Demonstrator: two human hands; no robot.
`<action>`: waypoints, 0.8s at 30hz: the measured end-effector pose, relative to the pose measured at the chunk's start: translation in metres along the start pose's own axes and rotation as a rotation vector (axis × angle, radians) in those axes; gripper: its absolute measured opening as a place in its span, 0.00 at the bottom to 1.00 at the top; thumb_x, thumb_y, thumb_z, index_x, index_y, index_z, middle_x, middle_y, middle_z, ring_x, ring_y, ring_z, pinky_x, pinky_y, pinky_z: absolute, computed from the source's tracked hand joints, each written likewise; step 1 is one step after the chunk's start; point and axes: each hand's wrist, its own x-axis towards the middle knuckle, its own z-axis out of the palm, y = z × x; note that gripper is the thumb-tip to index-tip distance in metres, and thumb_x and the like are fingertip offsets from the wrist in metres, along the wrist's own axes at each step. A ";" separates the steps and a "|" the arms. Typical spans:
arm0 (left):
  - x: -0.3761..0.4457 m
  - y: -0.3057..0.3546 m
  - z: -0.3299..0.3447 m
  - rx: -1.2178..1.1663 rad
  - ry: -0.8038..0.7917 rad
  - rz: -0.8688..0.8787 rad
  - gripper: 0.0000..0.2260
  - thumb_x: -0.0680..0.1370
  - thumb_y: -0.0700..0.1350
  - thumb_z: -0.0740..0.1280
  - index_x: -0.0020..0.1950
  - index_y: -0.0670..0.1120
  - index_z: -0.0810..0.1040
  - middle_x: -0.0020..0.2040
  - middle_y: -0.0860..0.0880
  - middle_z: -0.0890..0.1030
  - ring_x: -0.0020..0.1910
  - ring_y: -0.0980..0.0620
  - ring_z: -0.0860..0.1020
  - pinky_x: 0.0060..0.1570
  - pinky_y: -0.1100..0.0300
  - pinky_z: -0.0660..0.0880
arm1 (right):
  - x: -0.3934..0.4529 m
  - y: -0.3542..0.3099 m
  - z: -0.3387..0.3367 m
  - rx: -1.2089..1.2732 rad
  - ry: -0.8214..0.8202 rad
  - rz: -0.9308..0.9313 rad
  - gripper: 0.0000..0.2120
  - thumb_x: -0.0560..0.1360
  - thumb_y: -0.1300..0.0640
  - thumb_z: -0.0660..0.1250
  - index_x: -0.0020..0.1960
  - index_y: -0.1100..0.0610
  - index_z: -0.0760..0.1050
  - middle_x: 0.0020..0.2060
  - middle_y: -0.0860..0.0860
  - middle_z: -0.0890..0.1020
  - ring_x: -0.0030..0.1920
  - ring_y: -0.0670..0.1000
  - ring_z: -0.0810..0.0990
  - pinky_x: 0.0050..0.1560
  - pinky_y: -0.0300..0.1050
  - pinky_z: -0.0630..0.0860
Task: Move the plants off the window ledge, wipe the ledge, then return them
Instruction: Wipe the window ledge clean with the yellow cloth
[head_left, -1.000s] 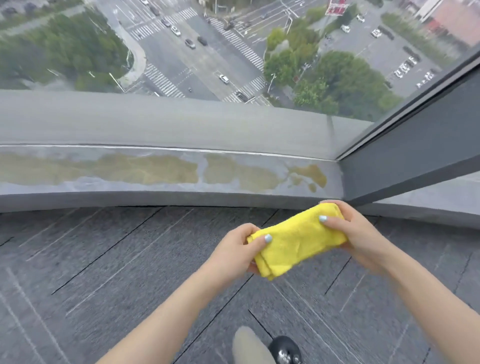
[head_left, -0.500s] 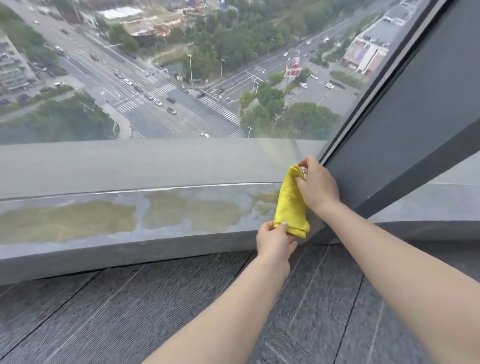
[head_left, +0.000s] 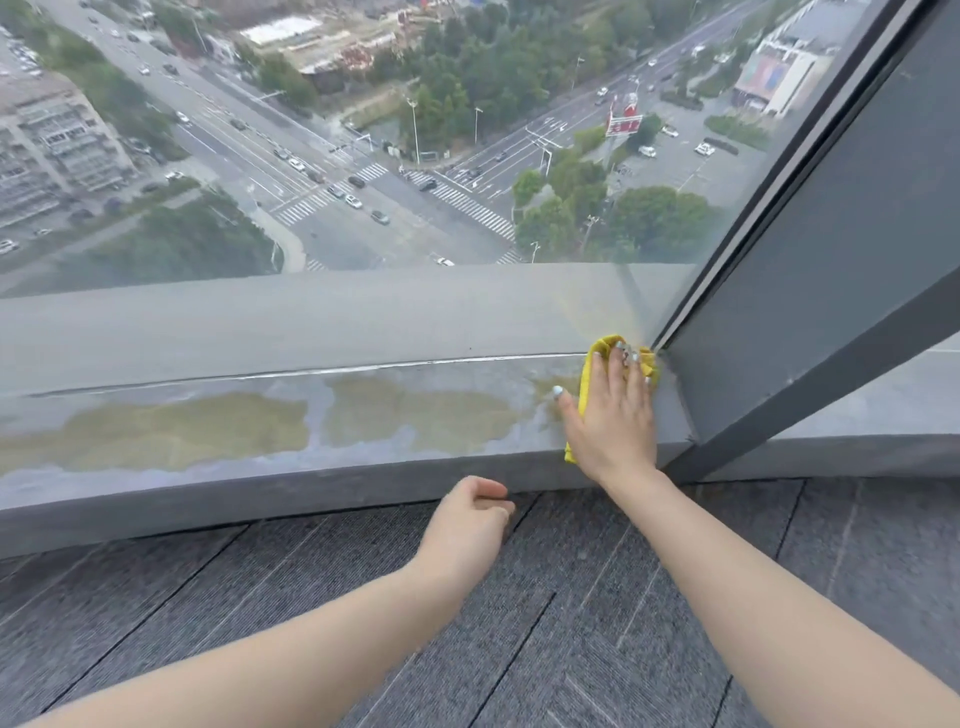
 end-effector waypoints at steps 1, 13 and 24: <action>-0.004 -0.005 -0.017 0.073 0.001 0.038 0.10 0.76 0.38 0.58 0.53 0.50 0.74 0.51 0.55 0.80 0.27 0.62 0.71 0.26 0.68 0.66 | -0.001 0.000 0.000 0.008 0.002 -0.002 0.33 0.79 0.43 0.49 0.77 0.59 0.45 0.77 0.57 0.46 0.77 0.56 0.42 0.74 0.50 0.37; -0.027 -0.057 -0.179 0.254 0.498 0.145 0.12 0.76 0.34 0.60 0.53 0.47 0.76 0.52 0.50 0.78 0.52 0.51 0.76 0.48 0.58 0.67 | -0.020 -0.041 0.002 0.050 -0.080 -0.121 0.35 0.73 0.47 0.41 0.76 0.60 0.44 0.77 0.56 0.46 0.77 0.53 0.42 0.74 0.46 0.35; -0.026 -0.090 -0.208 0.535 0.529 0.303 0.14 0.75 0.33 0.60 0.56 0.46 0.76 0.56 0.49 0.75 0.54 0.50 0.73 0.54 0.57 0.66 | -0.042 -0.151 0.026 0.083 -0.234 -0.377 0.48 0.71 0.34 0.58 0.77 0.58 0.39 0.77 0.53 0.40 0.77 0.51 0.36 0.74 0.48 0.34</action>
